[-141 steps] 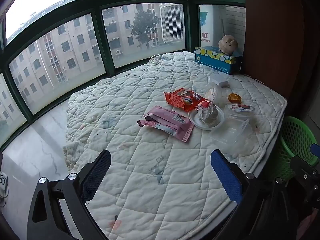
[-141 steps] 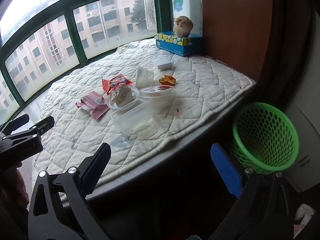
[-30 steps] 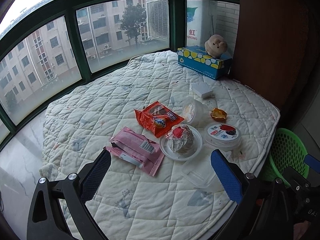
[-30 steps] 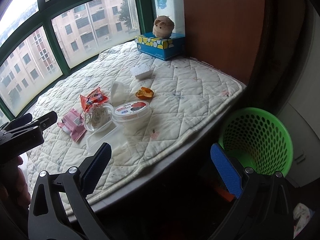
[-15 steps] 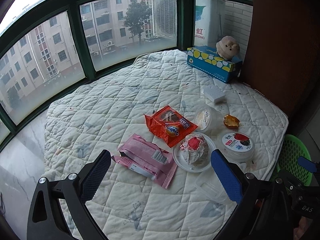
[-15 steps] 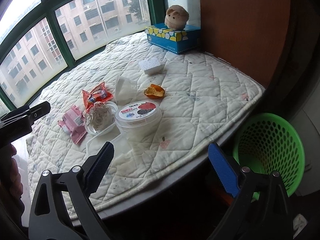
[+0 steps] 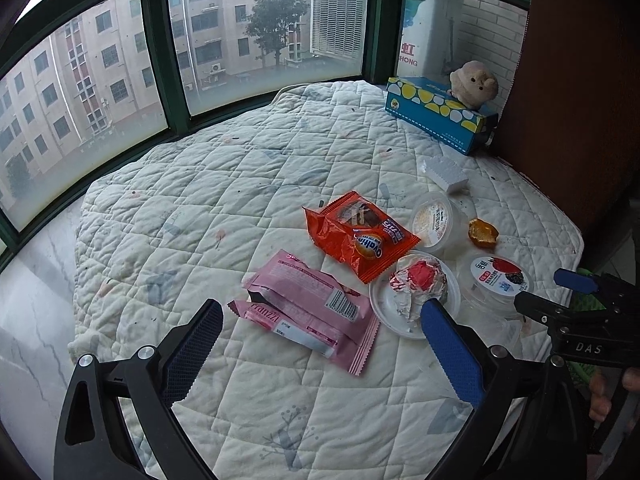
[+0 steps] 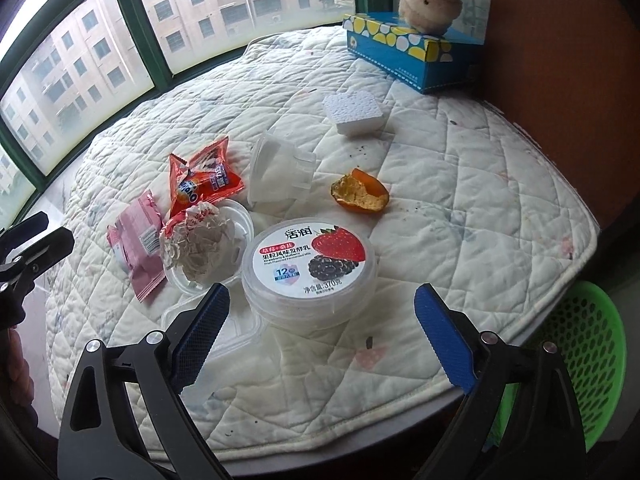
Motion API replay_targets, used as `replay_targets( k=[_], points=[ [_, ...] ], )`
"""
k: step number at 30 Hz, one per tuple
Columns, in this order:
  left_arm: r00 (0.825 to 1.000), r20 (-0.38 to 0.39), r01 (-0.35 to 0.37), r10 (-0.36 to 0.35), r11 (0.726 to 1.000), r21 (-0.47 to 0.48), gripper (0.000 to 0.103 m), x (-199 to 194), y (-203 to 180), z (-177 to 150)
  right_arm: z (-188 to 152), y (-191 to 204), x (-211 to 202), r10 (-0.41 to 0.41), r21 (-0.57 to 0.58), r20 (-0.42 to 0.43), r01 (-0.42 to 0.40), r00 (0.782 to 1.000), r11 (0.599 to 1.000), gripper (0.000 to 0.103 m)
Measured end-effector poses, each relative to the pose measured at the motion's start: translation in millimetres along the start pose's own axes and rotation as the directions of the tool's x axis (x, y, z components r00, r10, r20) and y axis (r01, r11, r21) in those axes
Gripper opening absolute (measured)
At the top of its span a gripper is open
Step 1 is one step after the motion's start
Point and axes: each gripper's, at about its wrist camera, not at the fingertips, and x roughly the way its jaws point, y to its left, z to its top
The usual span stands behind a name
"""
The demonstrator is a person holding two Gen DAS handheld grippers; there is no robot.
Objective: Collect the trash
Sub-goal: 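Move the right gripper to the strawberry yogurt tub and grasp it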
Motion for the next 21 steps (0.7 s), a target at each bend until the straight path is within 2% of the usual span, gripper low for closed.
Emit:
replay_targets(
  k=[8, 14, 17, 21],
  points=[
    [0.999, -0.026, 0.029, -0.028, 0.999, 0.016, 0.096, 12.1, 2.6, -3.5, 11.0, 5.1, 31.8, -0.005, -0.056, -0.074, 0.001, 0.997, 0.998, 0.093],
    [0.997, -0.026, 0.068, -0.067, 0.996, 0.049, 0.095, 15.0, -6.1, -3.3, 11.3, 3.4, 42.3, 0.016, -0.041, -0.093, -0.019, 0.996, 0.999, 0.091],
    [0.995, -0.032, 0.092, -0.090, 0.993, 0.077, 0.085, 17.8, -12.1, -2.5, 10.6, 1.2, 39.7, 0.013, -0.026, -0.081, -0.015, 0.997, 1.000, 0.089],
    [0.990, -0.053, 0.138, -0.134, 0.986, 0.097, 0.079, 27.2, -20.8, -1.3, 8.2, -3.8, 29.3, 0.015, 0.001, -0.055, -0.015, 0.998, 1.000, 0.089]
  ],
)
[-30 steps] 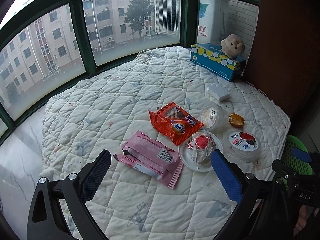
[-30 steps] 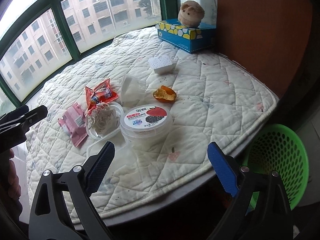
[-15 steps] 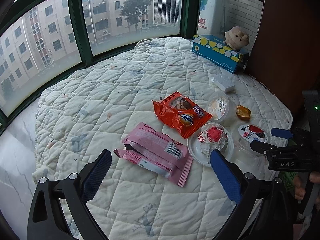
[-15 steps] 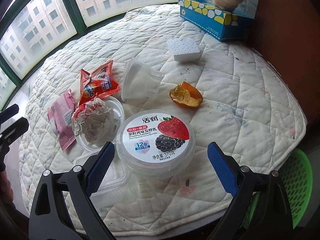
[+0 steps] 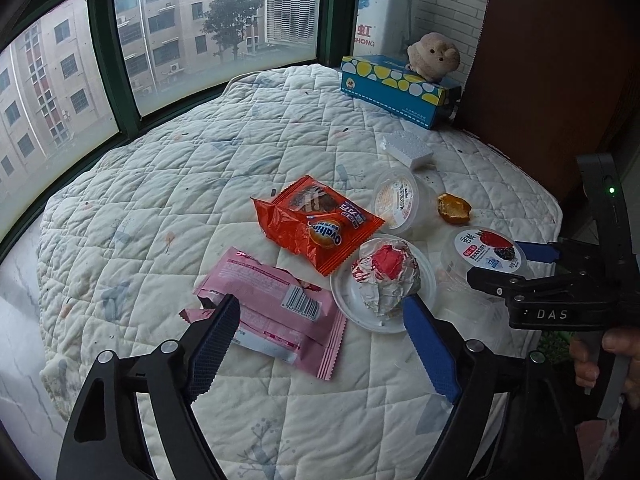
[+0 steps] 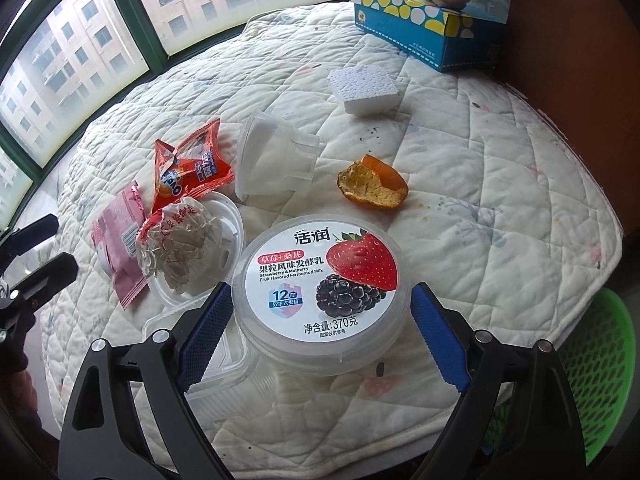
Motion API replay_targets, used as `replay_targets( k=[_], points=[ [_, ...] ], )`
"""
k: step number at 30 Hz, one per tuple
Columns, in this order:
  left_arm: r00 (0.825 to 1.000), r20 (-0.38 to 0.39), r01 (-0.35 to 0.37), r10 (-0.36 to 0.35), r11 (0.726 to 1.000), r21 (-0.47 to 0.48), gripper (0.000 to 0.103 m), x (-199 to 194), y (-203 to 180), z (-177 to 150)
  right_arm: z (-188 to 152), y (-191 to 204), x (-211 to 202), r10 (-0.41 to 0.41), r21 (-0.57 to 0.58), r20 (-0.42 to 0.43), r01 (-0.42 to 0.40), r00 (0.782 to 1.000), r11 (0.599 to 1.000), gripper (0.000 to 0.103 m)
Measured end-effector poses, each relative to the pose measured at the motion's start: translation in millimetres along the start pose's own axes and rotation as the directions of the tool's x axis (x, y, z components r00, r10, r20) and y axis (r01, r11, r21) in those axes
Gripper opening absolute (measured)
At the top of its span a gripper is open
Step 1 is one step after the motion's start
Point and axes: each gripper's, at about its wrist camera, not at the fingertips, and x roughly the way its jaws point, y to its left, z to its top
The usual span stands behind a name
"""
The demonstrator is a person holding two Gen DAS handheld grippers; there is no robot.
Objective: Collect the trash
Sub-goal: 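Move the right gripper to the strawberry yogurt tub and grasp it, then carry the yogurt tub to the green basket with the right gripper while the left gripper grasps the wrapped bun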
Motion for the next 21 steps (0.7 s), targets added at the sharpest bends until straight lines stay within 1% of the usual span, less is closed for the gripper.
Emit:
replay_targets(
  k=[3, 7, 13, 15, 18, 19, 20, 21],
  points=[
    [0.999, -0.018, 0.047, -0.047, 0.999, 0.017, 0.077, 11.3, -8.7, 3.1, -4.1, -5.7, -13.5, 0.002, 0.025, 0.030, -0.003, 1.000, 1.000, 0.089],
    [0.995, -0.043, 0.087, -0.085, 0.995, 0.044, 0.073, 27.6, -23.1, 8.0, -11.2, -15.4, -33.4, 0.009, 0.060, 0.072, -0.014, 0.997, 0.998, 0.089],
    [0.993, -0.087, 0.089, -0.082, 0.993, 0.076, 0.065, 56.1, -37.1, 15.2, -22.5, -25.4, -57.0, 0.010, 0.103, 0.115, -0.022, 0.993, 0.994, 0.089],
    [0.991, -0.100, 0.097, -0.089, 0.993, 0.074, 0.056, 62.2, -38.1, 16.0, -26.1, -28.1, -61.9, 0.003, 0.114, 0.124, -0.017, 0.992, 0.993, 0.089],
    [0.986, -0.111, 0.131, -0.124, 0.990, 0.058, 0.048, 67.8, -38.3, 15.9, -32.2, -32.1, -68.7, -0.003, 0.130, 0.136, -0.015, 0.991, 0.991, 0.089],
    [0.985, -0.110, 0.136, -0.129, 0.989, 0.058, 0.047, 67.9, -39.0, 15.6, -34.3, -33.6, -70.6, -0.007, 0.135, 0.140, -0.012, 0.990, 0.991, 0.089],
    [0.985, -0.108, 0.139, -0.132, 0.988, 0.062, 0.043, 68.0, -40.5, 16.0, -36.3, -35.2, -72.0, -0.014, 0.141, 0.142, -0.007, 0.990, 0.990, 0.089],
    [0.985, -0.107, 0.140, -0.133, 0.988, 0.063, 0.042, 67.5, -41.4, 16.0, -38.4, -37.3, -73.4, -0.019, 0.149, 0.144, -0.003, 0.989, 0.989, 0.089]
  ],
)
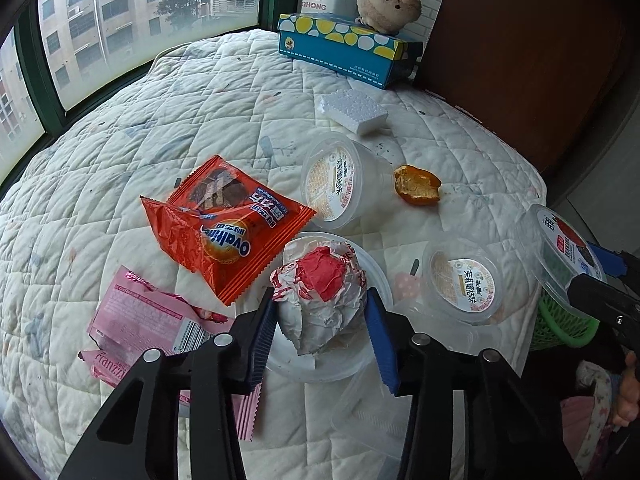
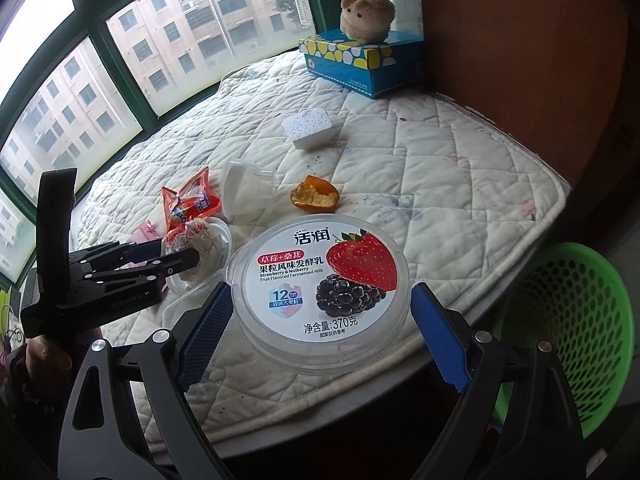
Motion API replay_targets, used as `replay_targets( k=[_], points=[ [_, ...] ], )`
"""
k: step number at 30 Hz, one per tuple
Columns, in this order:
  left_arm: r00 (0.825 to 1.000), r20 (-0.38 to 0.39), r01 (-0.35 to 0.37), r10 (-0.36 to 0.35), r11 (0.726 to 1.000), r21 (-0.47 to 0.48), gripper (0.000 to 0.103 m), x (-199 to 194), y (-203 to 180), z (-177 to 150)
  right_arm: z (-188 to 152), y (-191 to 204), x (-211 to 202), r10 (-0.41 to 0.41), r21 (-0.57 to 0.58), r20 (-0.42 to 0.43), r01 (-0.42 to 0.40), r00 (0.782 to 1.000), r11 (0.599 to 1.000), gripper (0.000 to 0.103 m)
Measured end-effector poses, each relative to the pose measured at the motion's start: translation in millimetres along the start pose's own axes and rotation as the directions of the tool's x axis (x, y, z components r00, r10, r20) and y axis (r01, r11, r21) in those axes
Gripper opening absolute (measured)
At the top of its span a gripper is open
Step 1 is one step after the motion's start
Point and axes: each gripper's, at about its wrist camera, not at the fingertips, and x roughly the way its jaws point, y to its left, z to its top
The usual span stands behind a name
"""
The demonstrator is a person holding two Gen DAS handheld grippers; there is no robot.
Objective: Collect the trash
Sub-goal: 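Carry the yogurt tub to the green basket with the right gripper while the left gripper grasps the wrapped bun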
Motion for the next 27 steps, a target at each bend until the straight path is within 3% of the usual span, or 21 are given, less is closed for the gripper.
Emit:
replay_targets(
  k=[8, 19, 27],
  points=[
    [0.999, 0.032, -0.018, 0.017, 1.000, 0.016, 0.038, -18.7, -7.5, 1.5, -14.3, -26.4, -21.5, -0.028, 0.081, 0.042, 0.025, 0.999, 0.996, 0.089],
    [0.993, 0.118, -0.008, 0.005, 1.000, 0.023, 0.038, -73.4, -25.8, 15.5, -47.5, -100.2, -51.3, -0.214, 0.203, 0.058, 0.198, 0.975, 0.959, 0.089],
    [0.985, 0.149, 0.076, -0.086, 0.995, 0.070, 0.038, -92.6, -74.7, 29.6, -69.4, -164.0, -64.5, -0.307, 0.282, 0.018, 0.290, 0.952, 0.915, 0.089]
  ],
)
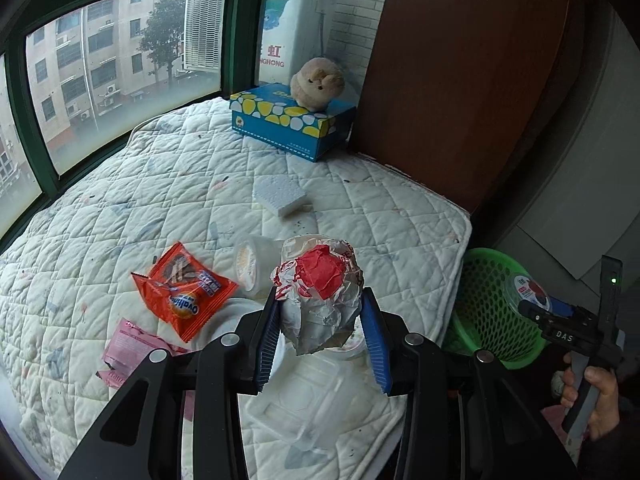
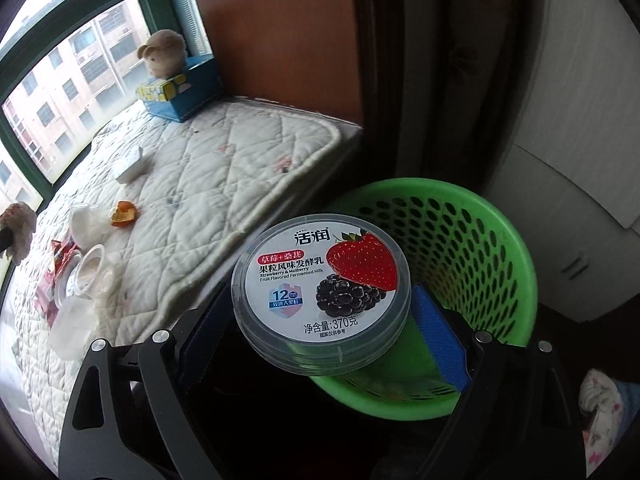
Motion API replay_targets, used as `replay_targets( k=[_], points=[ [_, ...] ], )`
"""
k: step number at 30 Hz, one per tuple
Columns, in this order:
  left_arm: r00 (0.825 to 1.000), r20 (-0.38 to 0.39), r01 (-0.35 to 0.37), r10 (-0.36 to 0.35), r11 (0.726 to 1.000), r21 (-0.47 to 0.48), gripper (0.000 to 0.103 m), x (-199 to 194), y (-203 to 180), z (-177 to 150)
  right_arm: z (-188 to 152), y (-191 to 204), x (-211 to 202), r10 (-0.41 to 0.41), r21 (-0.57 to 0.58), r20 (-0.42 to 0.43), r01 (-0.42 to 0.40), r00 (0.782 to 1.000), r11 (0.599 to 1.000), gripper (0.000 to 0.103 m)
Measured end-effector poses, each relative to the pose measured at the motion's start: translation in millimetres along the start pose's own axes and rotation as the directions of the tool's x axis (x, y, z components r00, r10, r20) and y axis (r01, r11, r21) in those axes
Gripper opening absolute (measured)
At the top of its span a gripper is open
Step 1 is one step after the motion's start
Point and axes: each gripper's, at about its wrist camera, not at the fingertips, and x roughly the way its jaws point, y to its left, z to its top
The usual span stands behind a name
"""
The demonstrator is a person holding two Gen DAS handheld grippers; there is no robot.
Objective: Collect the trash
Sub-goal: 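Carry the yogurt tub to the green basket with the right gripper while the left gripper grasps the wrapped bun, then release the yogurt tub into the basket while the left gripper drops the bun in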
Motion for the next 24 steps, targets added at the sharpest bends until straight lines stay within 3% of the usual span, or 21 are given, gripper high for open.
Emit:
replay_targets(
  k=[5, 10, 24],
  points=[
    [0.998, -0.007, 0.058, -0.058, 0.997, 0.050, 0.038, 3.0, -39.0, 7.6, -3.8, -28.9, 4.8, -0.037, 0.018, -0.021, 0.037, 0.999, 0.999, 0.089],
    [0.995, -0.018, 0.098, -0.096, 0.989, 0.111, 0.038, 10.3, -77.0, 12.8, -3.2, -50.6, 8.8, -0.019, 0.063, -0.034, 0.021, 0.999, 0.998, 0.090],
    [0.978, -0.100, 0.200, -0.183, 0.958, 0.204, 0.038, 56.7, -160.3, 17.7, -6.6, -63.2, -4.7, -0.018, 0.058, -0.020, 0.019, 1.000, 0.998, 0.094]
  ],
)
